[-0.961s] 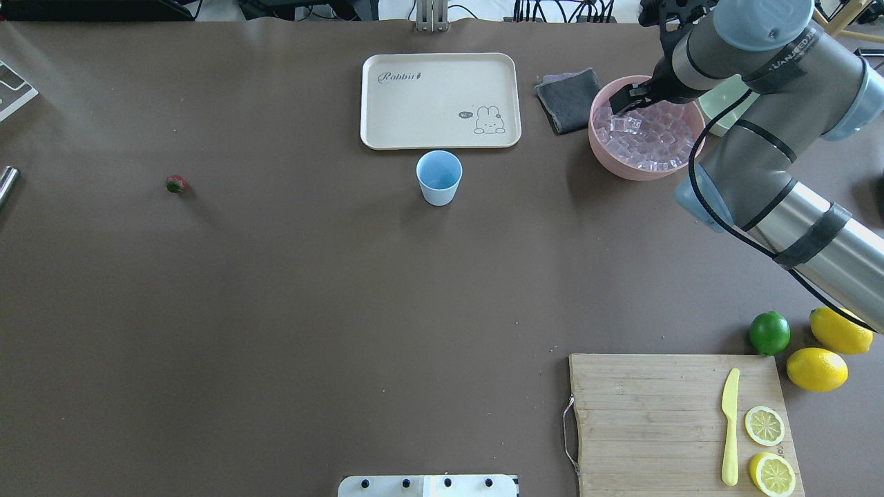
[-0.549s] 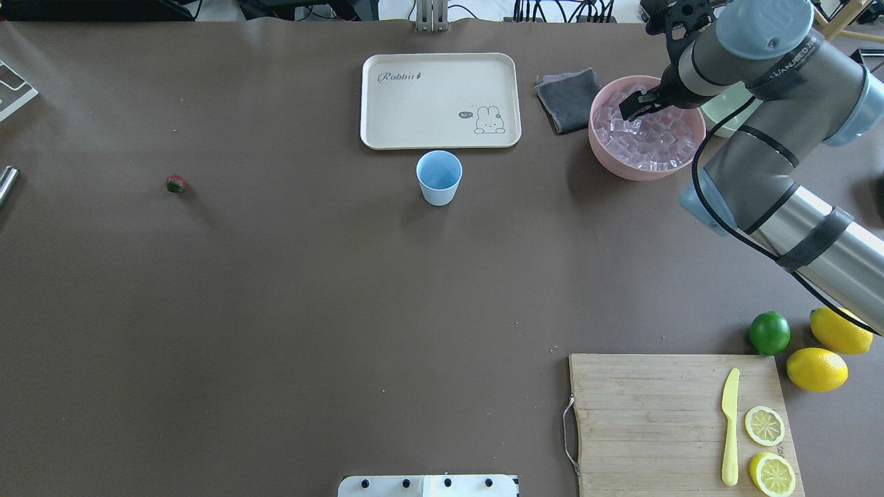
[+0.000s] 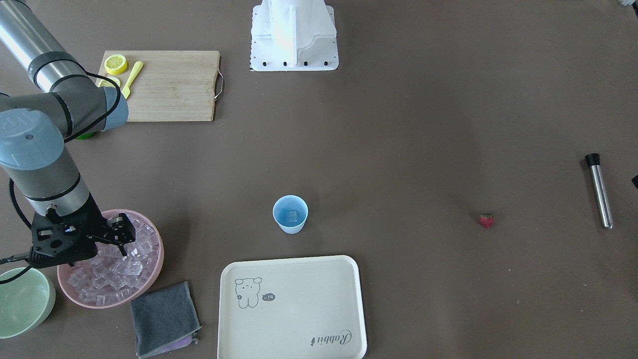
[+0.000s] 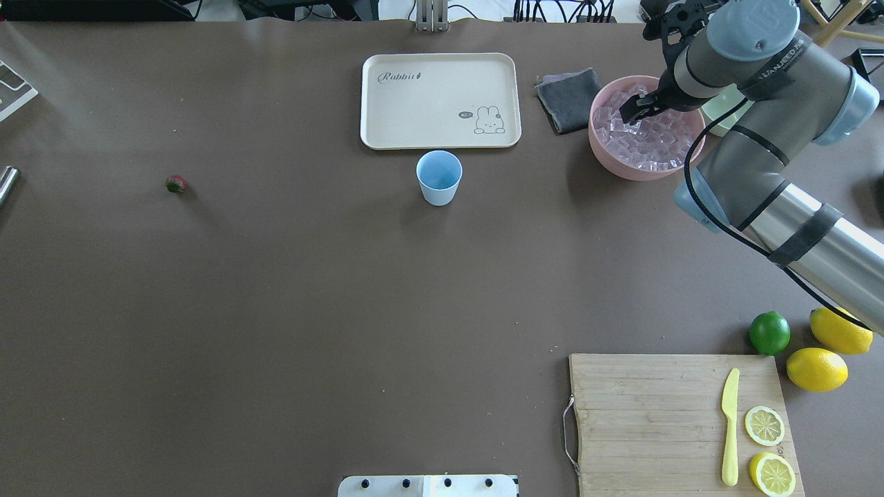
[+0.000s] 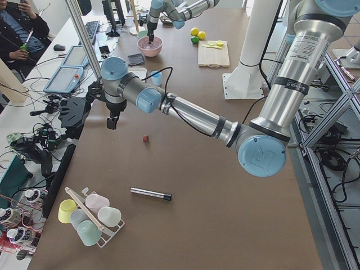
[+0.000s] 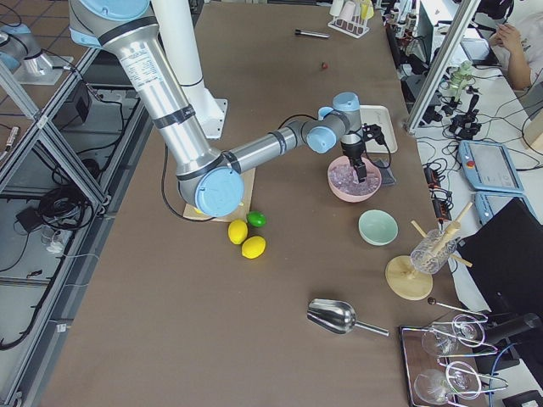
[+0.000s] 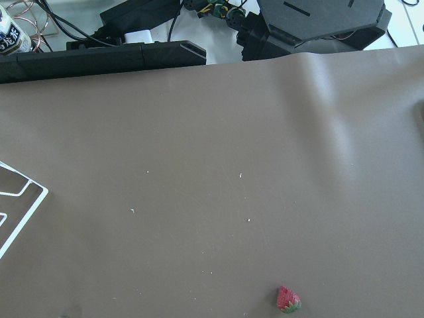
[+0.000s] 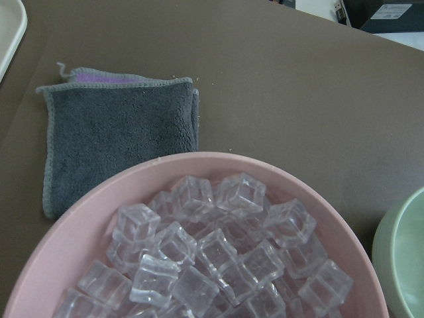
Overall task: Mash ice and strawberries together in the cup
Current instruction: 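Grasp another ice cube in the bowl with the right gripper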
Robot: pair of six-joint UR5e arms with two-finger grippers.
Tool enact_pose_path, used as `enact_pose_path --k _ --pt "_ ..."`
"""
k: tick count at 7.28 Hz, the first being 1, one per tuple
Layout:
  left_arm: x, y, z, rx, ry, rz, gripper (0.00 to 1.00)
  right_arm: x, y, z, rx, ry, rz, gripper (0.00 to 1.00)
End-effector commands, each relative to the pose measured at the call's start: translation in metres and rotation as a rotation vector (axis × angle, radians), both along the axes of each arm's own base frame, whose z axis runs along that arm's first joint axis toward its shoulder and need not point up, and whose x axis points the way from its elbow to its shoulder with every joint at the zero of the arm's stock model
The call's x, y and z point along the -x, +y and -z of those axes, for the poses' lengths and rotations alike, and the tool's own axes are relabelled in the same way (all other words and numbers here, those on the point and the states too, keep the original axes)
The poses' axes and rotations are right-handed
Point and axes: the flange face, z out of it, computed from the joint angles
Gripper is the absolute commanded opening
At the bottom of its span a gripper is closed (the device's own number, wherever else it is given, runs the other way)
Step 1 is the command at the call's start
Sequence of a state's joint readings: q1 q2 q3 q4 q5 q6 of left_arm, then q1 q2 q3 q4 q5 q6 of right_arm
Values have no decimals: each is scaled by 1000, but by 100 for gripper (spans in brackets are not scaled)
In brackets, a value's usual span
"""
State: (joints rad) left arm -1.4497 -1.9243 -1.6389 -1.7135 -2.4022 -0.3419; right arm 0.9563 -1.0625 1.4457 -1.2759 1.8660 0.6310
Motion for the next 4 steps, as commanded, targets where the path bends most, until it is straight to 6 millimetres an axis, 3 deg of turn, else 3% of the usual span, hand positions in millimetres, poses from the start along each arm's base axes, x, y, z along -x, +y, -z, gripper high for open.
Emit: enact_pose_path --k 1,4 --pt "-1 0 -1 5 1 0 98 3 -6 0 37 -8 -61 98" --pt "-14 0 -1 3 0 -21 98 17 -6 4 60 -23 -109 98"
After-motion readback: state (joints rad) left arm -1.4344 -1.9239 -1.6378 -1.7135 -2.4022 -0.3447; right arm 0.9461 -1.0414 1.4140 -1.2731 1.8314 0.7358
